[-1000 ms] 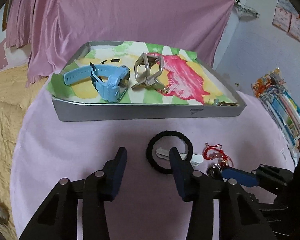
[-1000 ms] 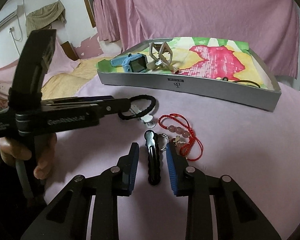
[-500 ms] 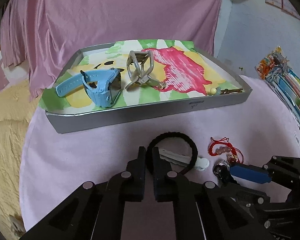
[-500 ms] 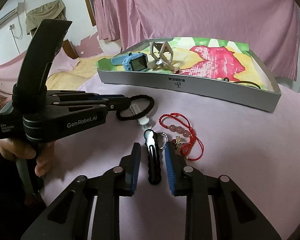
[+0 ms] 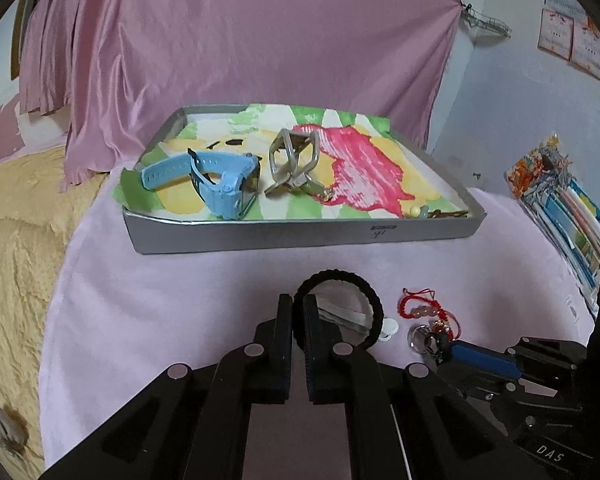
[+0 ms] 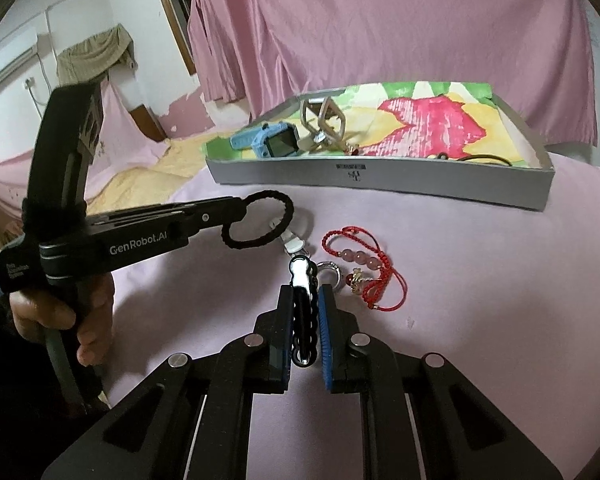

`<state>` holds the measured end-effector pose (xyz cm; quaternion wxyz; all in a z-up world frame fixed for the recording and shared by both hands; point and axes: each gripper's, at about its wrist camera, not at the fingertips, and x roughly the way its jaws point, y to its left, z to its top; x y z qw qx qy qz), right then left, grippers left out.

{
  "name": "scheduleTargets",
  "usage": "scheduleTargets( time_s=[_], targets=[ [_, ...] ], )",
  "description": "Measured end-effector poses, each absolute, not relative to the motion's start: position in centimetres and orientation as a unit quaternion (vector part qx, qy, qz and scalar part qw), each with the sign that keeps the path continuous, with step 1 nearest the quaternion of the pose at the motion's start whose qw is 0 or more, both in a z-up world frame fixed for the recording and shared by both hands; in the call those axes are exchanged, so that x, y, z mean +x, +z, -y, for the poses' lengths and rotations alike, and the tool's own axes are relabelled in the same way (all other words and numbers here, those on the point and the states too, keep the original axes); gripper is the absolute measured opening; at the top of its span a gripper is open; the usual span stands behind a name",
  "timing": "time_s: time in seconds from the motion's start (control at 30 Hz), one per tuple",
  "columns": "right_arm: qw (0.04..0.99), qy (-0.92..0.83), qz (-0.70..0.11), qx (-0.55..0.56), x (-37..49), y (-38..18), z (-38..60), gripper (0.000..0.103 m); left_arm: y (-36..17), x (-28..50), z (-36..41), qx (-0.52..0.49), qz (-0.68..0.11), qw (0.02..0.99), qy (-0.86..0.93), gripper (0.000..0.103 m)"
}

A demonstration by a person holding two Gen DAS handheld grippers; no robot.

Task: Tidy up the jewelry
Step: 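Carry the key fob and hair tie into the tray and open both tools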

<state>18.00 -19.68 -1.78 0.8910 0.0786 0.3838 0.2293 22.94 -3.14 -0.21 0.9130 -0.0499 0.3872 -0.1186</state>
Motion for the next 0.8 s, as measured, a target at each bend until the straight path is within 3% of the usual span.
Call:
scheduleTargets(
  time_s=[0.43,0.8],
  targets=[
    [0.927,0.183,-0.317,0.08,20.1,2.0,23.5,0.011,3.4,24.0,4.6,-0.072,-0.323,0.936,-0.12,0.005],
    [0.93,0.153,-0.32,0.096,27.1,2.5,26.5,0.011,3.1,29.5,7.6,-0.075,-0.33,0.933,-0.123,0.005]
  ],
)
